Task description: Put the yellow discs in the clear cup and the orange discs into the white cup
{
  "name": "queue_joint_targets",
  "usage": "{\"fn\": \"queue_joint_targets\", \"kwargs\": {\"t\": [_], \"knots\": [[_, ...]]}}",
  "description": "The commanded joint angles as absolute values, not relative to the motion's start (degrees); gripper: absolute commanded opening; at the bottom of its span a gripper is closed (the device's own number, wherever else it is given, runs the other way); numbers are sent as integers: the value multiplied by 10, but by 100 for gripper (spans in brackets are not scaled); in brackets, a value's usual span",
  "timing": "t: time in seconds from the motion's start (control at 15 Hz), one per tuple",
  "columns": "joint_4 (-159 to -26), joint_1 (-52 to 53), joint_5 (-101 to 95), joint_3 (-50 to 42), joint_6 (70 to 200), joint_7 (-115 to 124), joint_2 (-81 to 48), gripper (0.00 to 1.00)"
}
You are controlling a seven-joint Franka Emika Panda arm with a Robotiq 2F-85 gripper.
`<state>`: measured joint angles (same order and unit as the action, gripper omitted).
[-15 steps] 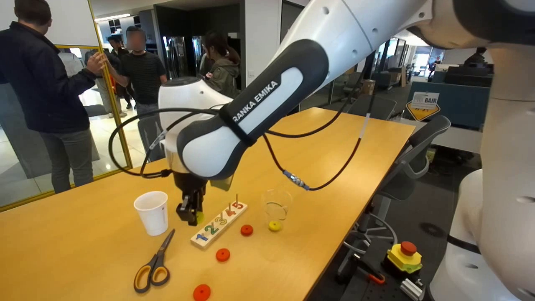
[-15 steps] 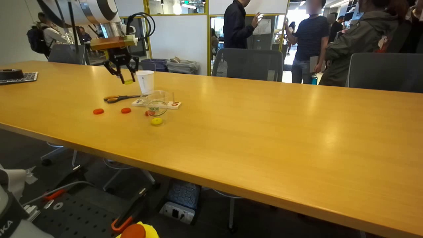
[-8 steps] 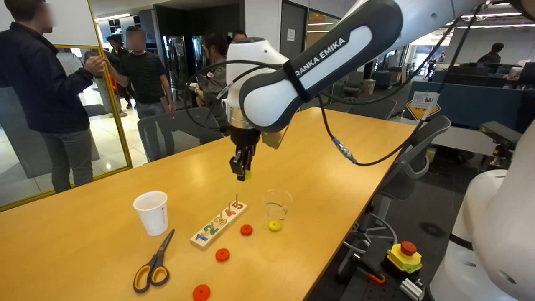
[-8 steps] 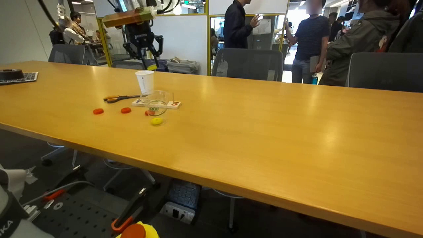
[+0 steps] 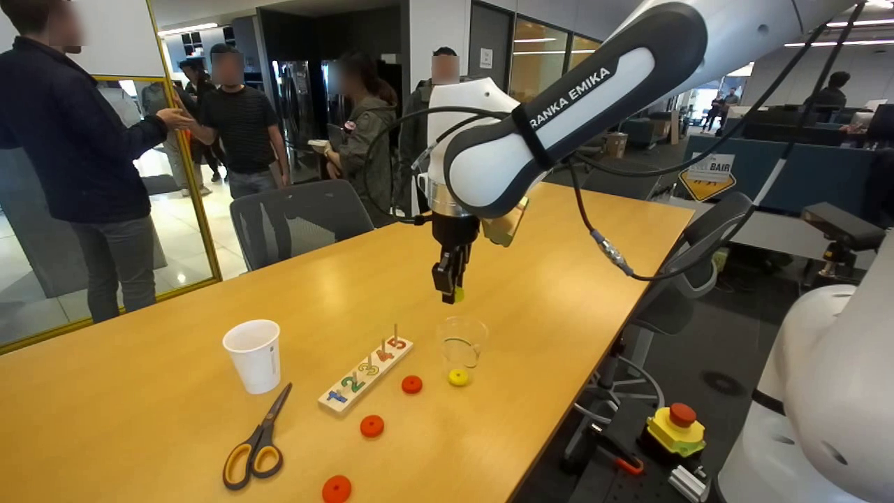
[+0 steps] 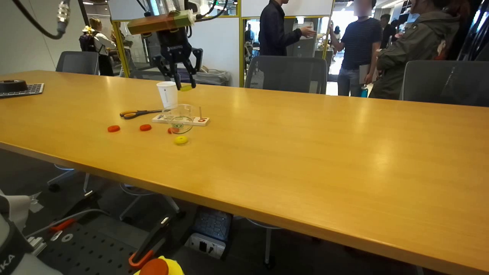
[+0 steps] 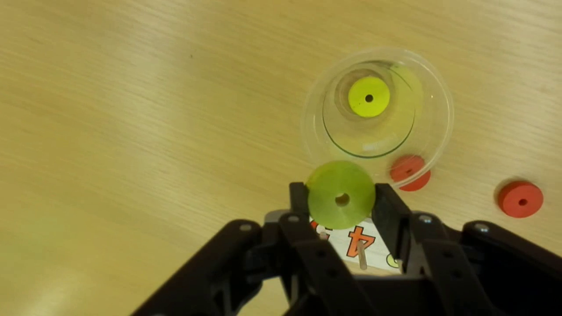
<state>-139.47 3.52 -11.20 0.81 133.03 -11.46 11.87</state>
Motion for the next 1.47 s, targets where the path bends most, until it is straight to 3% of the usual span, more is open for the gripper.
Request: {"fn": "queue_joint_targets", "kwargs": {"t": [0.0, 1.2, 1.27, 1.33, 1.4], "knots": [[-1415, 29, -100, 3, 1323, -133, 137, 22], [-1434, 34, -13, -8, 1322, -196, 119, 22], [-1433, 33, -15, -7, 1320, -194, 119, 30], [-1435, 32, -16, -7, 1322, -192, 120, 67], [-1437, 31, -17, -7, 1326, -191, 122, 68]]}}
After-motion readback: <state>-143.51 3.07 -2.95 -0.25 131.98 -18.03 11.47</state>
